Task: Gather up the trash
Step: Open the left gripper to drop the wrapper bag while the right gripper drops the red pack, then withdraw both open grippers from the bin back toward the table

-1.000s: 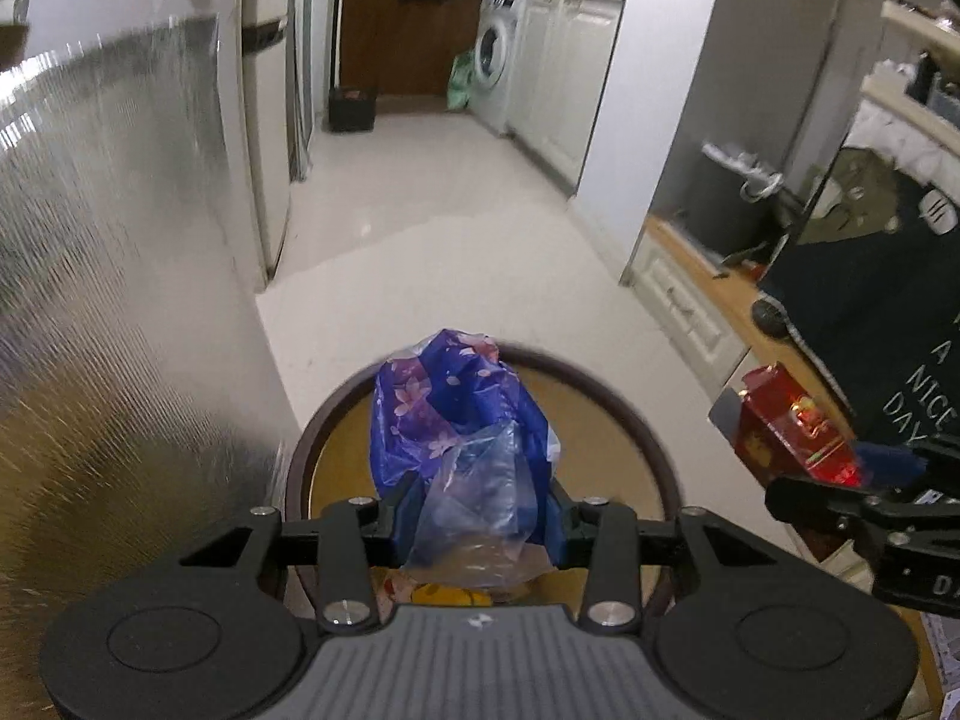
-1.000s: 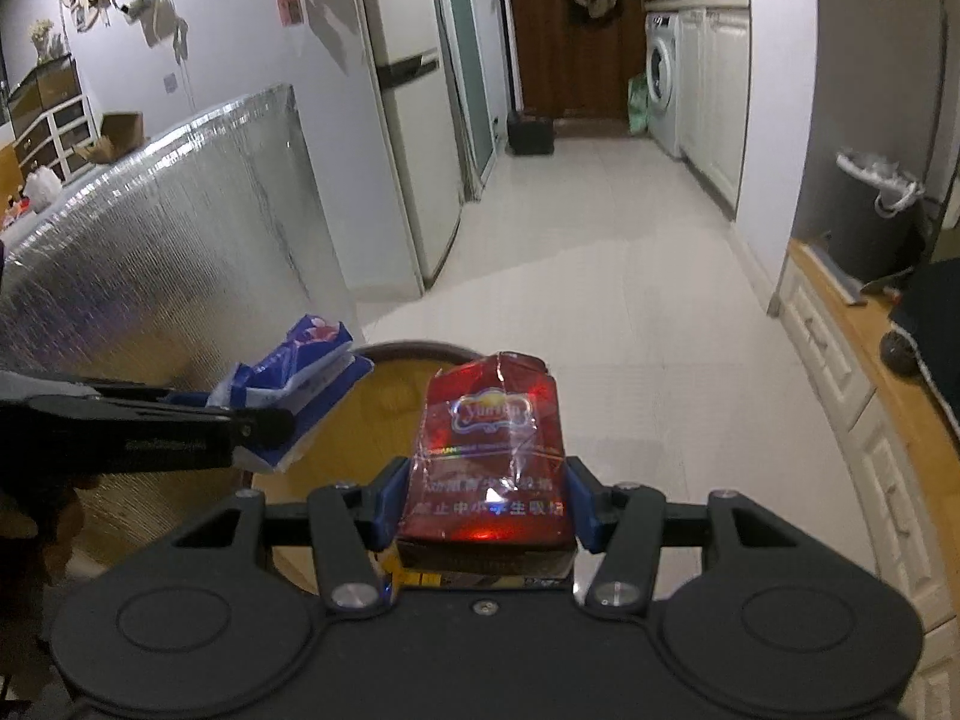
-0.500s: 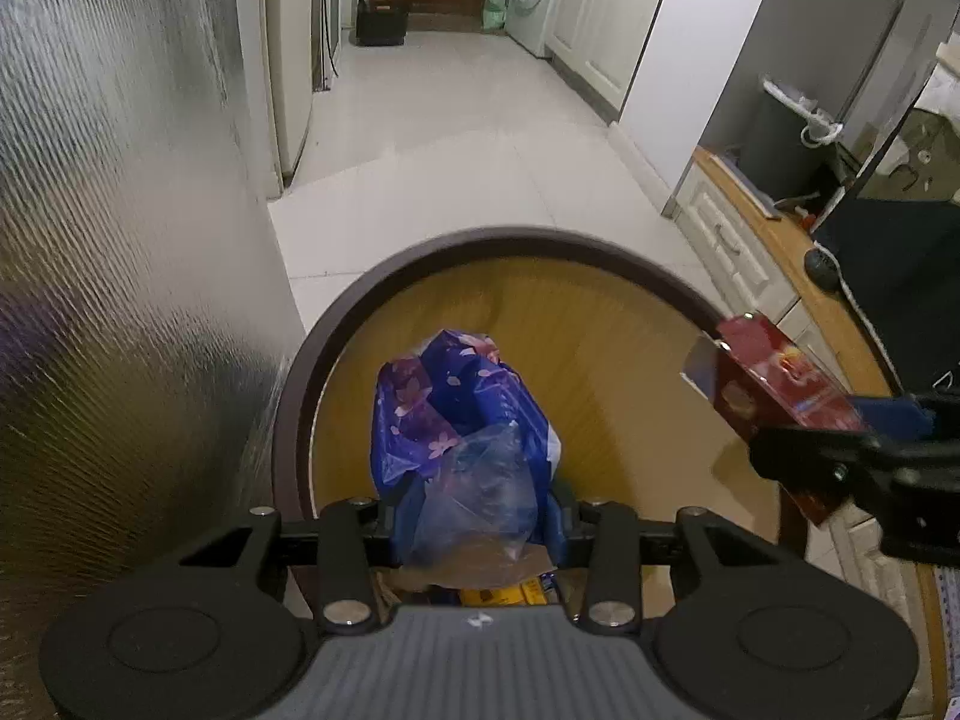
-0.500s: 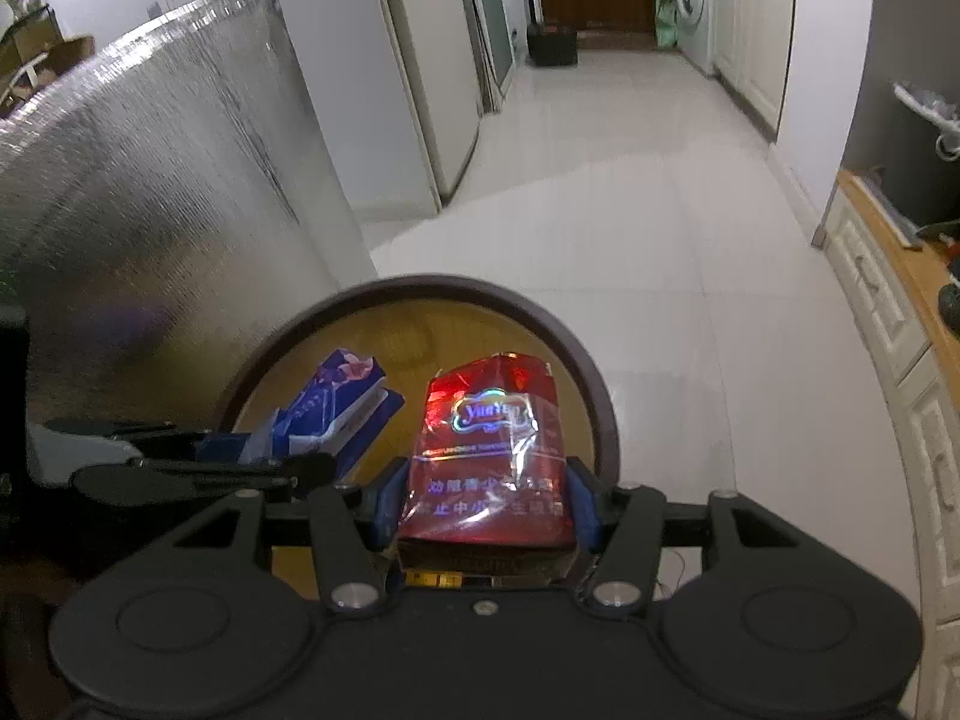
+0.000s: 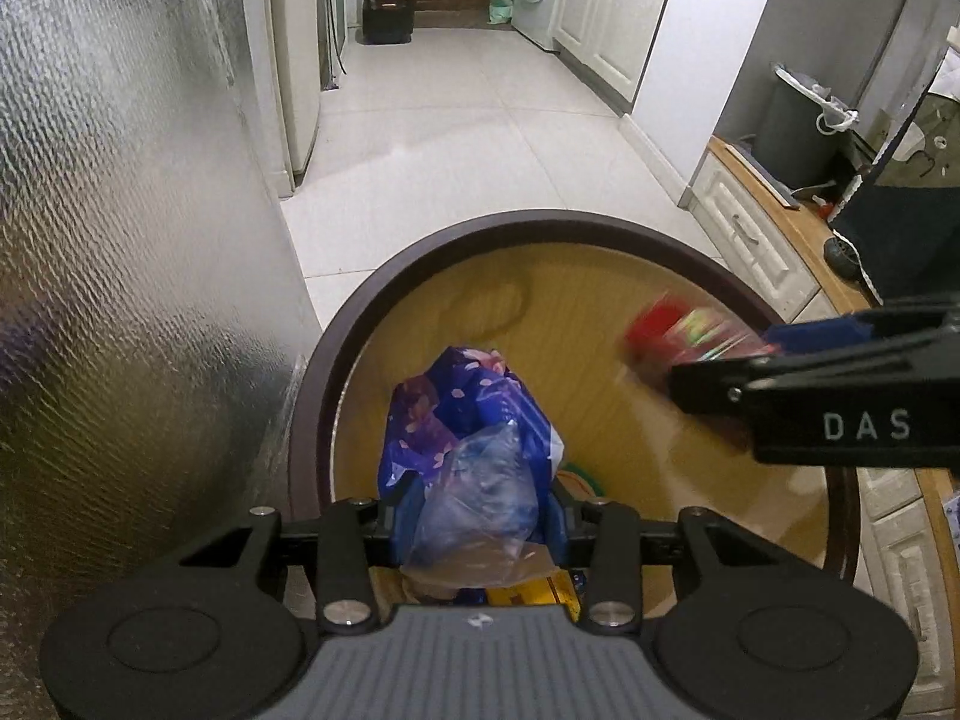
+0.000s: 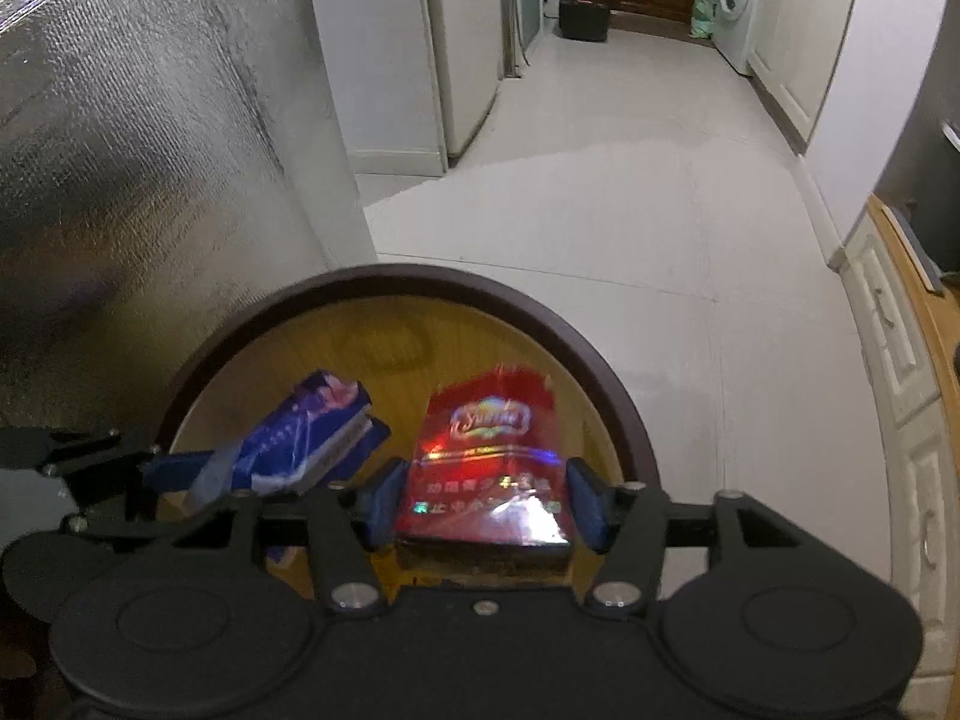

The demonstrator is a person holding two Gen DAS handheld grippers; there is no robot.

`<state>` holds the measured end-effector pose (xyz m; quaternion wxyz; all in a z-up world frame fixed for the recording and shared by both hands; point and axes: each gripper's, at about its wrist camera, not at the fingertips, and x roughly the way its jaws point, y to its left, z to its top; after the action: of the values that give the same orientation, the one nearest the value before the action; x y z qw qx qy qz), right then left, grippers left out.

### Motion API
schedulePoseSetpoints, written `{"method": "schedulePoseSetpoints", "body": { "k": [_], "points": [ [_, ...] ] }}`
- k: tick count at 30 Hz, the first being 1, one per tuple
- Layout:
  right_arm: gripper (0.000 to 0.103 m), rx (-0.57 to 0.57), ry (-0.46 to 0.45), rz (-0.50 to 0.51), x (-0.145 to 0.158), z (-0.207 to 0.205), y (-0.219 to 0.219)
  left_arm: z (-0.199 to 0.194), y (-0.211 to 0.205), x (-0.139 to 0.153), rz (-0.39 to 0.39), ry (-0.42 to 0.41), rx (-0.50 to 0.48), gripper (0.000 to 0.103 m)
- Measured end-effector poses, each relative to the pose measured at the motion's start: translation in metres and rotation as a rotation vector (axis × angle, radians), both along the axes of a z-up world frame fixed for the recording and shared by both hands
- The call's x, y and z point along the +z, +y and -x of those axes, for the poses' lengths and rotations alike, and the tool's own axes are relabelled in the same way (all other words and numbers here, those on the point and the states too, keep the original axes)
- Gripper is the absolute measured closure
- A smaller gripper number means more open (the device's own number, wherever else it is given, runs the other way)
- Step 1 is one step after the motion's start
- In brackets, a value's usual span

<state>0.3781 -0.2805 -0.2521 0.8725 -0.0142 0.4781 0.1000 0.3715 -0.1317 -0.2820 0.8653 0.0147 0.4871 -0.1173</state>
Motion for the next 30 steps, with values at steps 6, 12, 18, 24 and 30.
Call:
{"method": "schedulePoseSetpoints", "body": {
  "k": [6, 12, 18, 24, 30],
  "points": [
    [0.025, 0.012, 0.004, -0.024, 0.005, 0.006, -0.001, 0.0, -0.001, 0.003, -0.005, 0.003, -0.008, 0.053],
    [0.024, -0.009, 0.009, -0.053, 0.012, 0.015, -0.011, 0.003, -0.002, 0.01, -0.002, 0.012, -0.019, 0.035],
    [0.023, -0.021, -0.002, -0.069, 0.02, 0.028, -0.02, 0.012, -0.004, 0.018, -0.003, 0.002, -0.033, 0.022],
    [0.018, -0.015, -0.009, -0.077, 0.028, 0.042, -0.029, 0.021, -0.003, 0.024, -0.004, 0.012, -0.047, 0.011],
    [0.008, -0.021, -0.014, -0.066, 0.029, 0.052, -0.035, 0.032, -0.001, 0.029, 0.0, 0.019, -0.061, 0.004]
  ]
}}
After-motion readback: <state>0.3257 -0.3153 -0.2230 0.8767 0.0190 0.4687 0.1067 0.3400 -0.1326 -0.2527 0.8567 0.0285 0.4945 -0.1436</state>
